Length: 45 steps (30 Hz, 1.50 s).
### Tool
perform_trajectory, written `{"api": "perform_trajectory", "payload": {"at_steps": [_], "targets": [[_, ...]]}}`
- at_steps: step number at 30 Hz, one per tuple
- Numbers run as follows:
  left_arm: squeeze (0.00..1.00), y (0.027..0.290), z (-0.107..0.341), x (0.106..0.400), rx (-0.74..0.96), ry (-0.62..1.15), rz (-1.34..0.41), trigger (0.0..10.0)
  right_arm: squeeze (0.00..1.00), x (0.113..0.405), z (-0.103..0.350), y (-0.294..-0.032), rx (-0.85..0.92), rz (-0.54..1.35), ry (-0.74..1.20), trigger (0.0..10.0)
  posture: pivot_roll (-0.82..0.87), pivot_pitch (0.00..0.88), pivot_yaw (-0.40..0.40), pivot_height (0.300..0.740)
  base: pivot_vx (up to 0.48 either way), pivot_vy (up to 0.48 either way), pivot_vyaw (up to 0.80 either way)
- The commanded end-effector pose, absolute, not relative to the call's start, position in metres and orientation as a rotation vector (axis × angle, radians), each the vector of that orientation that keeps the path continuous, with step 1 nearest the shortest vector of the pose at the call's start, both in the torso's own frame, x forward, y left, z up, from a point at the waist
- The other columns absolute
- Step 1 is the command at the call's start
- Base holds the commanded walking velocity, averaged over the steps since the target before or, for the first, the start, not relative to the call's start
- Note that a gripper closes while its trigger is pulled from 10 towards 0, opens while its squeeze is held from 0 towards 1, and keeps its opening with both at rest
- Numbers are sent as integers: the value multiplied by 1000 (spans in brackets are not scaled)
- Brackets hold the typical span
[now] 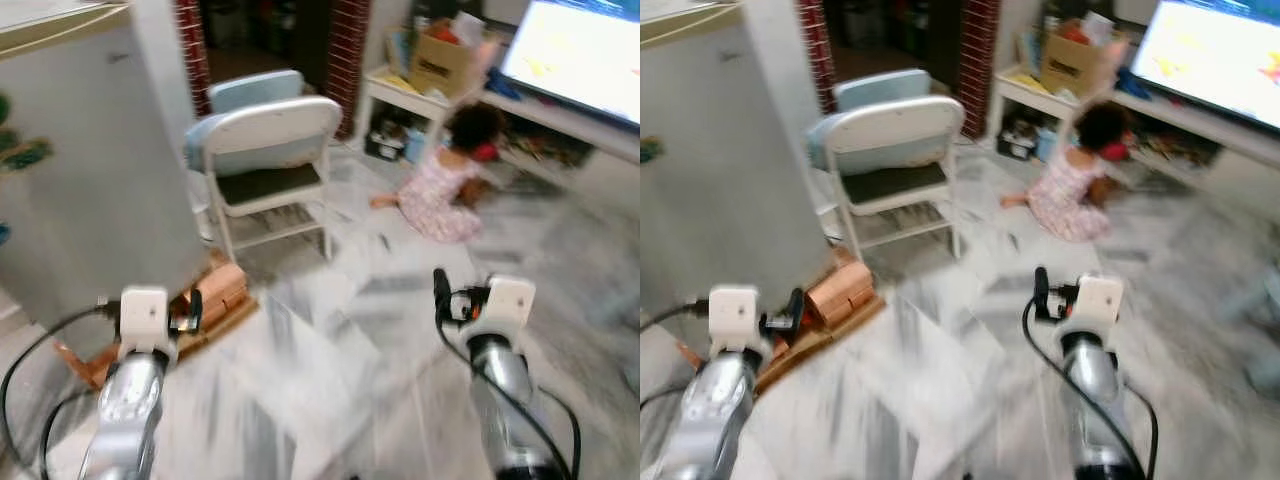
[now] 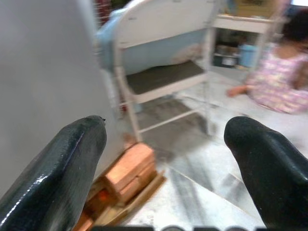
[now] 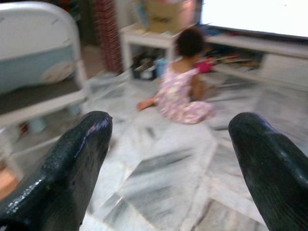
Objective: Restocking fridge
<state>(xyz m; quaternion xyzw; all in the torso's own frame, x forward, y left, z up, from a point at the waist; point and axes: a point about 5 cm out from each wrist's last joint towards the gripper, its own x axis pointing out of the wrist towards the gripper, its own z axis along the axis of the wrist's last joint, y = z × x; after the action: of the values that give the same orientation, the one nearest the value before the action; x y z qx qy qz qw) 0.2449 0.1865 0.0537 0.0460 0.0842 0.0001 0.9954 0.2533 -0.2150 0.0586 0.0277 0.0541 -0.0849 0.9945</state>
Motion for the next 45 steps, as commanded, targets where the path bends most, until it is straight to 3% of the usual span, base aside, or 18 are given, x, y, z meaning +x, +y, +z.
{"api": "perform_trajectory", "payload": {"at_steps": [1, 10, 24, 39, 45], "targets": [[0, 199, 57, 243, 114, 167, 34, 10000, 0, 255, 66, -210, 61, -159, 69, 10000, -11, 0, 10, 740, 0, 480, -800], [0, 210, 55, 240, 123, 188, 64, 10000, 0, 259, 66, -203, 31, -108, 76, 10000, 8, 0, -8, 740, 0, 480, -151], [0, 207, 53, 237, 114, 201, 67, 10000, 0, 272, 73, -195, 44, -73, 54, 10000, 18, 0, -18, 740, 0, 480, 0], [0, 210, 45, 229, 133, 235, 71, 10000, 0, 267, 62, -195, -79, -65, 110, 10000, 21, 0, -29, 740, 0, 480, 0], [0, 209, 45, 231, 138, 232, 71, 10000, 0, 269, 62, -199, -12, -108, 114, 10000, 22, 0, -32, 740, 0, 480, 0]]}}
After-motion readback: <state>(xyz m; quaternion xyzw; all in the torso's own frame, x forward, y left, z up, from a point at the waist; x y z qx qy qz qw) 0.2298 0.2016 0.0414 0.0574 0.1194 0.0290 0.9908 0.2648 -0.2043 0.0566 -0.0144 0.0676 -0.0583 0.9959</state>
